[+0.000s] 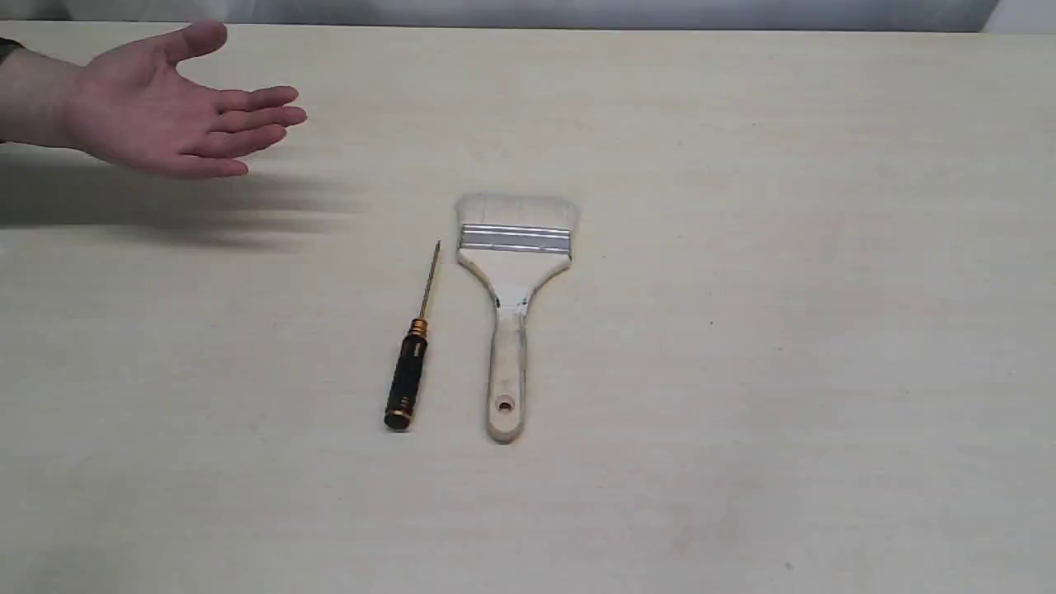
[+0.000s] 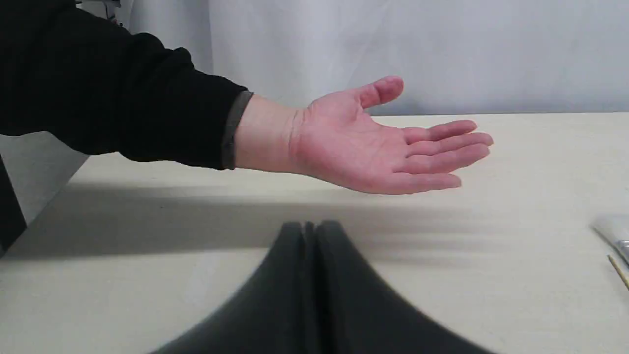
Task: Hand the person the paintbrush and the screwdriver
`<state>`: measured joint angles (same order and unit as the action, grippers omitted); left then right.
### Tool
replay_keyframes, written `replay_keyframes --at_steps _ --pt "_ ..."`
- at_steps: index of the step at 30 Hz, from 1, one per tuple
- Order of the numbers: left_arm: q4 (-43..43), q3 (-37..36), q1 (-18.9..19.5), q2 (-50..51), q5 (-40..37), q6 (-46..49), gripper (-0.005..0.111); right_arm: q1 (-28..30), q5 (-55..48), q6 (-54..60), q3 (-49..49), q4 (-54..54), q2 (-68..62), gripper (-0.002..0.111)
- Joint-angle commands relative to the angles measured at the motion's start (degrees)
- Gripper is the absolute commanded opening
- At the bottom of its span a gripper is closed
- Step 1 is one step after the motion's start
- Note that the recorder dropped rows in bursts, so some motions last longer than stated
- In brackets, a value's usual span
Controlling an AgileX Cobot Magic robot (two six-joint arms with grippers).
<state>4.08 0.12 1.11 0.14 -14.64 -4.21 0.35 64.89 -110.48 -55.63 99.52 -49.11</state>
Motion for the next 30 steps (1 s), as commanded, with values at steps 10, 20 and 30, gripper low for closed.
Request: replay_keyframes --at_steps 10,20,30 --pt "-0.1 -0.1 -0.5 -0.1 0.4 -0.1 0.0 0.1 5.1 -0.1 0.0 -10.8 -9.4 0.071" --pt "-0.3 -0.1 -0.5 -0.1 0.3 -0.1 0.0 0.1 5.1 2.4 0.0 -9.3 -9.4 0.071" --pt "-0.3 -0.1 -0.5 -0.1 0.3 -0.1 0.0 -1.3 -8.5 -10.3 -0.4 0.4 -9.8 0.058"
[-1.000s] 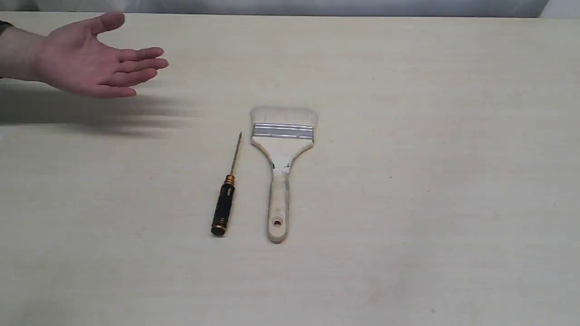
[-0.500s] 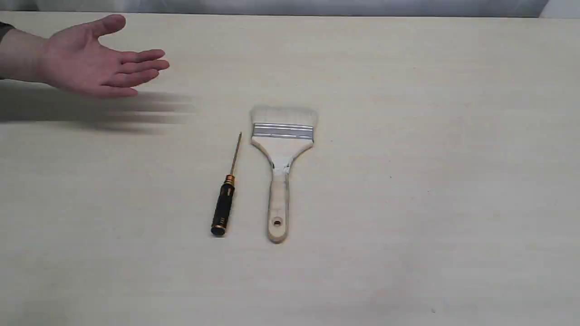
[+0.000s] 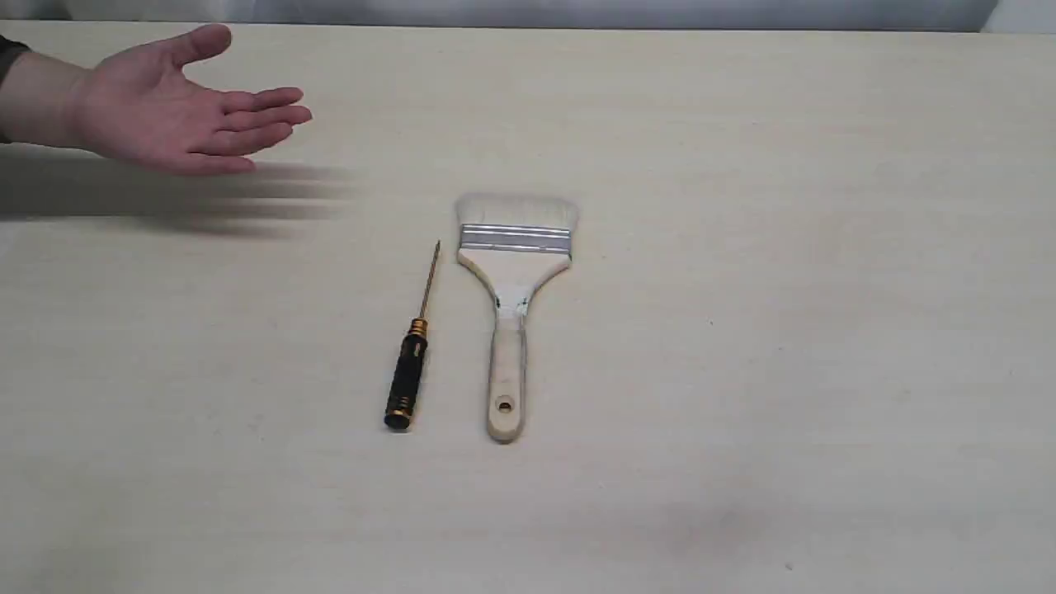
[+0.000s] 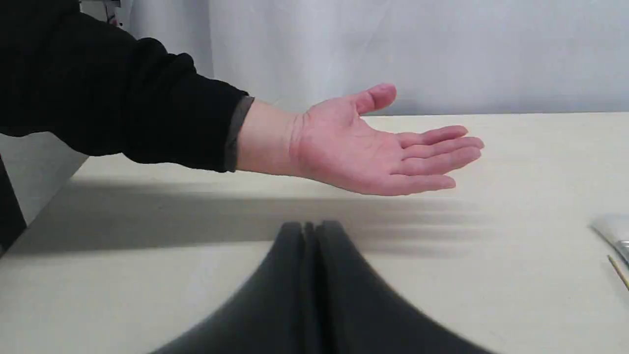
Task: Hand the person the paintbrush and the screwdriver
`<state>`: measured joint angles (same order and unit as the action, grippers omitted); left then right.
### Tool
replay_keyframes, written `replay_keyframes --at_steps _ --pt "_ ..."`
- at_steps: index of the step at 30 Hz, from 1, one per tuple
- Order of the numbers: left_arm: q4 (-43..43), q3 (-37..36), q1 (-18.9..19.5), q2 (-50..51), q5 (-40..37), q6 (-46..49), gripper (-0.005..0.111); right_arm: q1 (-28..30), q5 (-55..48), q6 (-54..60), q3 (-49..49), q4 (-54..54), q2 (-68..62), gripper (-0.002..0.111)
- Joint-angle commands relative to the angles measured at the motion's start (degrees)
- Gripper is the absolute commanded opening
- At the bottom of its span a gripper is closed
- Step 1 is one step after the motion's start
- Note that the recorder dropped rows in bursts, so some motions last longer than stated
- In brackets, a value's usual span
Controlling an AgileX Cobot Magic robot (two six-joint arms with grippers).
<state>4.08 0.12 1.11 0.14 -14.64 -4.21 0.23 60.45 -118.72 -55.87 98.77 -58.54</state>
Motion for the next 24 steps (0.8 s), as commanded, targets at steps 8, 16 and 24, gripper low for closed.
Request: replay_keyframes --at_steps 8,16,24 --pt "-0.3 -0.1 -0.5 -0.1 0.3 -0.1 0.0 -19.7 -23.7 2.5 -0.1 1.2 -5.4 0.058" --pt "0.0 -0.1 -0.5 -0.1 0.4 -0.1 0.0 -39.1 -52.6 7.6 -0.1 1.2 -19.6 0.058" --pt "0.0 -0.1 -0.5 -0.1 0.4 -0.1 0.0 -39.3 -63.2 8.9 -0.4 1.2 -26.7 0.058"
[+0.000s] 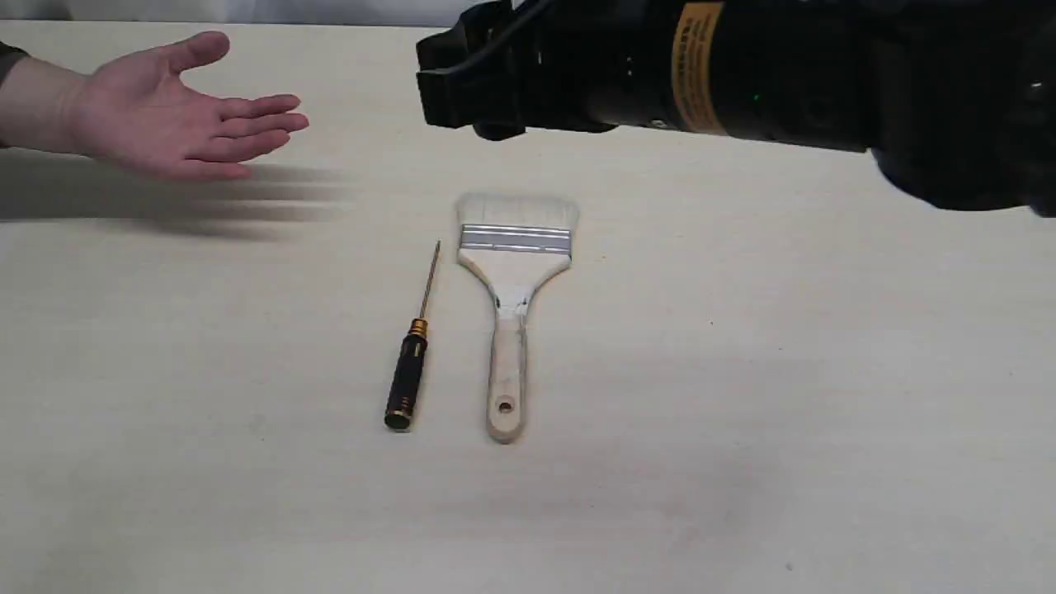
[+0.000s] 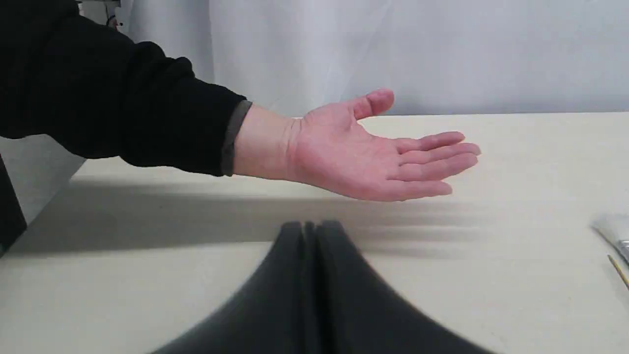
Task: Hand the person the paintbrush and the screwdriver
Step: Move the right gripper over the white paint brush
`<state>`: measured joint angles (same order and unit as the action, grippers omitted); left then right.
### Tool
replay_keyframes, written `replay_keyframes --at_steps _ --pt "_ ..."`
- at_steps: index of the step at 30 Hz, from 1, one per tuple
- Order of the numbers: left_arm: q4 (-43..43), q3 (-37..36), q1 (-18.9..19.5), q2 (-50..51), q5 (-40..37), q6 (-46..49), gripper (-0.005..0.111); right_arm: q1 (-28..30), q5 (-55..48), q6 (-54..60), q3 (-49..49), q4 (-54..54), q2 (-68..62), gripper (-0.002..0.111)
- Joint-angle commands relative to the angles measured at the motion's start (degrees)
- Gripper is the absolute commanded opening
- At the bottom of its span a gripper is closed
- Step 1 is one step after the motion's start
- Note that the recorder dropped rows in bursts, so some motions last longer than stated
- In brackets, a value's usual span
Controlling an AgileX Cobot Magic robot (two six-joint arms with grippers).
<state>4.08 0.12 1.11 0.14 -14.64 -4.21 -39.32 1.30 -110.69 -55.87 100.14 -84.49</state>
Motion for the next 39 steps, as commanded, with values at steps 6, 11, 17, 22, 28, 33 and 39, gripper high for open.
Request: replay_keyframes --at_steps 6,11,17,22,28,33,39 --pt "0.0 -0.1 -0.5 -0.1 0.4 -0.1 0.0 4.8 1.7 -1.0 -4.5 -0.2 -0.7 0.058" --pt "0.0 -0.1 -0.5 -0.1 0.4 -0.1 0.0 6.0 1.5 -0.8 -7.0 -0.2 -0.7 0.058" --pt "0.0 -0.1 -0.5 -0.1 0.4 -0.1 0.0 6.0 -3.0 3.5 -5.6 -0.8 -0.7 0.058" --pt "-0.3 -0.1 -0.5 -0.1 0.3 -0.1 0.0 7.5 5.1 1.4 -5.5 -3.4 -0.8 0.058" --pt "-0.3 -0.1 -0.5 -0.1 0.3 -0.1 0.0 7.5 4.7 -3.5 -5.5 -0.2 -0.8 0.058" --pt "-0.3 -0.1 -0.5 -0.1 0.3 -0.1 0.0 10.2 7.6 -10.3 -6.0 -0.2 -0.8 0.058" --pt "-0.3 -0.1 -0.5 -0.1 0.3 -0.1 0.0 17.2 26.5 -10.3 -9.0 -2.1 -0.8 0.058"
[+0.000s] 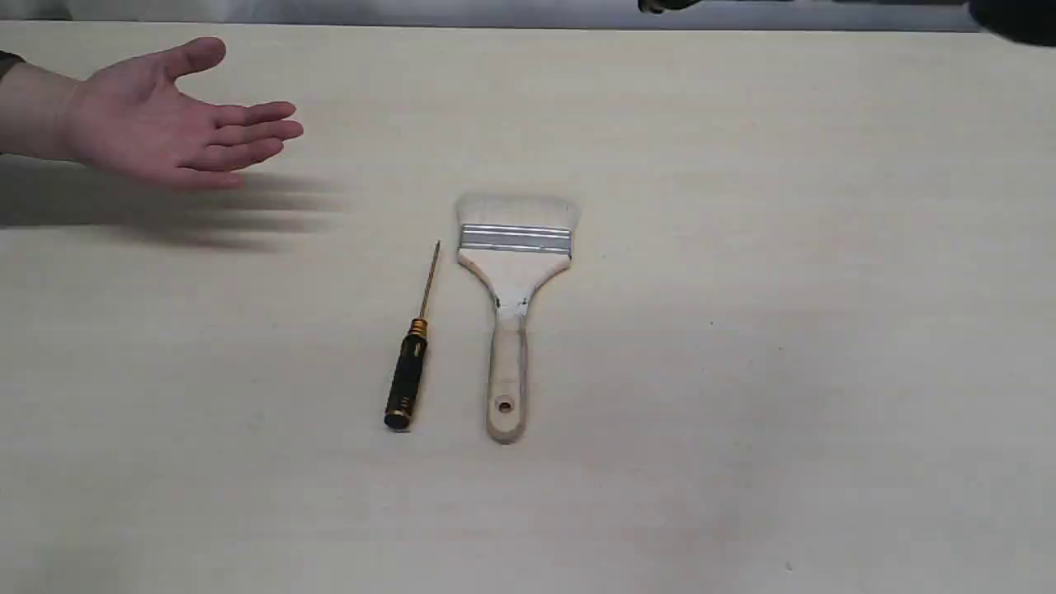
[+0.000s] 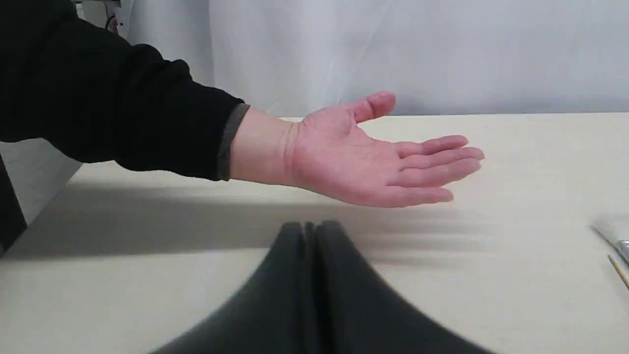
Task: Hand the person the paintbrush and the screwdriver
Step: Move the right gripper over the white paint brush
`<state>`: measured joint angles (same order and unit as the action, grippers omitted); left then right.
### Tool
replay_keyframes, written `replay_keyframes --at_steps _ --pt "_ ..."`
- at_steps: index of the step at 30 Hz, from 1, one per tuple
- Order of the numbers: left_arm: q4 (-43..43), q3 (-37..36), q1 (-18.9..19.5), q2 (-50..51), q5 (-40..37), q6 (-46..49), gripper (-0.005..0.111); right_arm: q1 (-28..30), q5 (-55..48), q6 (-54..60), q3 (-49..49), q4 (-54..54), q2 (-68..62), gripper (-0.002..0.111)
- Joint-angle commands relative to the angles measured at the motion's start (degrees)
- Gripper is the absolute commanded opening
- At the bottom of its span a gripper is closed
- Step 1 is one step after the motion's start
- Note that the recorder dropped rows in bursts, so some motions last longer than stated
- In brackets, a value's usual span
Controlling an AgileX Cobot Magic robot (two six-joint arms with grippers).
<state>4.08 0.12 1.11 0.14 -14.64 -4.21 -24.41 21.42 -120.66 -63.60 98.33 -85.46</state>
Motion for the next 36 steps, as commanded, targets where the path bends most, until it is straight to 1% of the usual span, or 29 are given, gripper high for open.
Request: replay_keyframes --at_steps 1,3,5,8,13,19,26,31,36 --pt "-0.3 -0.1 -0.5 -0.1 0.3 -0.1 0.0 2.4 6.5 -0.3 -1.6 0.1 0.2 0.058" --pt "-0.3 -0.1 -0.5 -0.1 0.3 -0.1 0.0 2.4 4.7 -0.3 -1.6 0.9 0.2 0.056" --pt "-0.3 -0.1 -0.5 -0.1 0.3 -0.1 0.0 2.2 0.5 0.7 -1.6 1.6 0.2 0.055" --pt "-0.3 -0.1 -0.5 -0.1 0.3 -0.1 0.0 2.2 -0.1 7.6 -1.6 1.6 -0.3 0.055" --pt "0.0 -0.1 -0.5 -0.1 0.4 -0.1 0.0 2.2 0.2 8.1 -1.6 1.6 -2.5 0.055" --pt "0.0 -0.1 -0.5 -0.1 0.4 -0.1 0.0 2.2 0.6 9.1 0.6 1.6 -10.1 0.055" --pt "0.0 -0.1 -0.5 -0.1 0.4 -0.1 0.0 2.2 -1.6 10.4 2.8 1.6 -18.4 0.055" --pt "0.0 -0.1 -0.5 -0.1 0.4 -0.1 0.0 2.2 -4.7 10.0 4.1 1.6 -20.6 0.051" --pt "0.0 -0.1 -0.5 -0.1 0.4 -0.1 0.0 2.2 -4.9 11.5 4.3 1.6 -20.7 0.051"
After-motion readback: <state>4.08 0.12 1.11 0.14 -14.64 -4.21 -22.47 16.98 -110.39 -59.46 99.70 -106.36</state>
